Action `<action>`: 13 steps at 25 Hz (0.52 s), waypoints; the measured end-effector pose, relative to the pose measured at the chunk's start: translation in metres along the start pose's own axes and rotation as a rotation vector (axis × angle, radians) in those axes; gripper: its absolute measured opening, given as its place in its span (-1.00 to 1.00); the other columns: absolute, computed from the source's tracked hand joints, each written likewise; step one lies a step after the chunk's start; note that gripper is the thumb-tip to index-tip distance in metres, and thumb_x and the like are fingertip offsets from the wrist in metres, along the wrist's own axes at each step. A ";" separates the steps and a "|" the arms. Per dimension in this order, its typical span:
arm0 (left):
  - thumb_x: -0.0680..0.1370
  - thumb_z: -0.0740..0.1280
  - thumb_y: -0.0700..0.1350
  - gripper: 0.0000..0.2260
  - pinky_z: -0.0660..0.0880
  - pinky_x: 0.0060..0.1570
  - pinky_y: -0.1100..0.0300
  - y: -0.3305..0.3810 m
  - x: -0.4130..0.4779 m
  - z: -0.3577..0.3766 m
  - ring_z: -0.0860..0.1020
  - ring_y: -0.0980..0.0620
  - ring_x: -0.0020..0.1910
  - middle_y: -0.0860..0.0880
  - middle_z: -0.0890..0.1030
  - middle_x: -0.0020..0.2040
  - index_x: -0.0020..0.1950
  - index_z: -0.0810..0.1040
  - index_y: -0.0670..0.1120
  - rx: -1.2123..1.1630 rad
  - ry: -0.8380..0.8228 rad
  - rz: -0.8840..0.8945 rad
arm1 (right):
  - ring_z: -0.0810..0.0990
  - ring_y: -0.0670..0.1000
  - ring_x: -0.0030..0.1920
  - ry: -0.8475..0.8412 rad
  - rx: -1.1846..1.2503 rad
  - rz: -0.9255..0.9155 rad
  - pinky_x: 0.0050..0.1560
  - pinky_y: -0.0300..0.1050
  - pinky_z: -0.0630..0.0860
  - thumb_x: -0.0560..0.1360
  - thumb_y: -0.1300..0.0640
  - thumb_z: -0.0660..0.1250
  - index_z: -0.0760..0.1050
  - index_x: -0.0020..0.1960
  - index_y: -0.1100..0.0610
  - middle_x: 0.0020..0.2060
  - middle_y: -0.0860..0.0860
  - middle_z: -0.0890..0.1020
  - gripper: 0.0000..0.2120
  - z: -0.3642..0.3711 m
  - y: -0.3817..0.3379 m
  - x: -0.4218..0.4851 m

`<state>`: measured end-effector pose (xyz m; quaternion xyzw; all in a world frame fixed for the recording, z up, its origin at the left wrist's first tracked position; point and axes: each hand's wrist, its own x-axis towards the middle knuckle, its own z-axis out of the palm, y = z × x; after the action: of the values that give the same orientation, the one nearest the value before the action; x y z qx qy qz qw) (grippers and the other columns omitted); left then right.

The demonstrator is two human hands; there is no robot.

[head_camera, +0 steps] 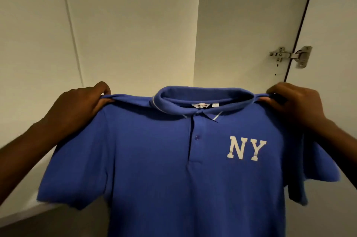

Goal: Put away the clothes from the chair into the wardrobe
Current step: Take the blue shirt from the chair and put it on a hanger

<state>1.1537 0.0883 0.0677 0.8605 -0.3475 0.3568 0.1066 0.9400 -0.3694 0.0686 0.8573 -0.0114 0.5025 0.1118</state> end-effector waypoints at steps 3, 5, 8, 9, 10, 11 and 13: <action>0.60 0.14 0.04 -0.78 0.18 -0.47 0.18 -0.032 0.072 0.068 0.36 0.01 -0.50 -0.02 0.47 -0.35 -0.05 0.38 -0.12 0.153 0.018 0.016 | 0.61 0.16 -0.30 0.012 0.002 -0.002 -0.38 -0.11 0.42 0.48 -0.22 0.21 0.59 -0.15 0.10 -0.21 0.05 0.65 -0.60 0.081 0.015 0.048; 0.62 0.13 0.01 -0.77 0.28 -0.40 0.12 -0.051 0.123 0.121 0.42 -0.06 -0.43 -0.09 0.51 -0.28 -0.07 0.37 -0.14 0.135 -0.010 -0.103 | 0.61 0.13 -0.25 -0.021 0.022 0.060 -0.36 -0.15 0.33 0.49 -0.20 0.26 0.58 -0.14 0.08 -0.21 0.02 0.63 -0.65 0.145 0.023 0.075; 0.58 0.21 -0.07 -0.86 0.35 -0.02 -0.03 -0.062 0.159 0.215 0.51 -0.18 -0.12 -0.14 0.52 -0.10 -0.01 0.42 -0.14 0.126 -0.126 -0.357 | 0.62 0.07 -0.07 -0.333 0.071 0.249 -0.20 -0.12 0.38 0.49 -0.16 0.33 0.57 0.02 0.00 -0.06 -0.02 0.62 -0.74 0.254 0.030 0.084; 0.56 0.24 -0.09 -0.85 0.30 0.11 -0.08 -0.061 0.157 0.248 0.49 -0.19 0.01 -0.15 0.52 -0.01 0.07 0.43 -0.12 0.115 -0.196 -0.447 | 0.60 0.05 0.03 -0.504 0.055 0.303 -0.05 -0.07 0.40 0.49 -0.13 0.34 0.53 0.13 -0.03 0.04 -0.03 0.62 -0.72 0.288 0.028 0.079; 0.56 0.26 -0.08 -0.80 0.26 0.19 -0.11 -0.063 0.155 0.286 0.47 -0.19 0.11 -0.16 0.52 0.07 0.14 0.43 -0.11 0.062 -0.267 -0.544 | 0.58 0.05 0.11 -0.657 0.039 0.340 0.08 -0.03 0.37 0.51 -0.09 0.34 0.46 0.23 -0.04 0.12 -0.04 0.61 -0.68 0.327 0.025 0.073; 0.56 0.27 -0.05 -0.75 0.24 0.23 -0.12 -0.059 0.145 0.308 0.44 -0.19 0.19 -0.16 0.52 0.14 0.20 0.43 -0.10 -0.036 -0.297 -0.624 | 0.56 0.05 0.16 -0.712 0.066 0.374 0.17 0.01 0.32 0.53 -0.04 0.31 0.43 0.27 -0.05 0.18 -0.04 0.59 -0.67 0.348 0.019 0.064; 0.56 0.29 0.04 -0.68 0.23 0.27 -0.12 -0.050 0.126 0.332 0.42 -0.19 0.25 -0.15 0.52 0.22 0.24 0.45 -0.09 -0.198 -0.288 -0.671 | 0.55 0.05 0.16 -0.672 0.170 0.436 0.21 0.02 0.29 0.57 0.05 0.23 0.46 0.23 -0.05 0.18 -0.03 0.58 -0.75 0.371 0.005 0.054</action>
<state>1.4305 -0.0838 -0.0828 0.9534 -0.0903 0.1423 0.2502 1.2845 -0.4446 -0.0586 0.9574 -0.1872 0.2055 -0.0787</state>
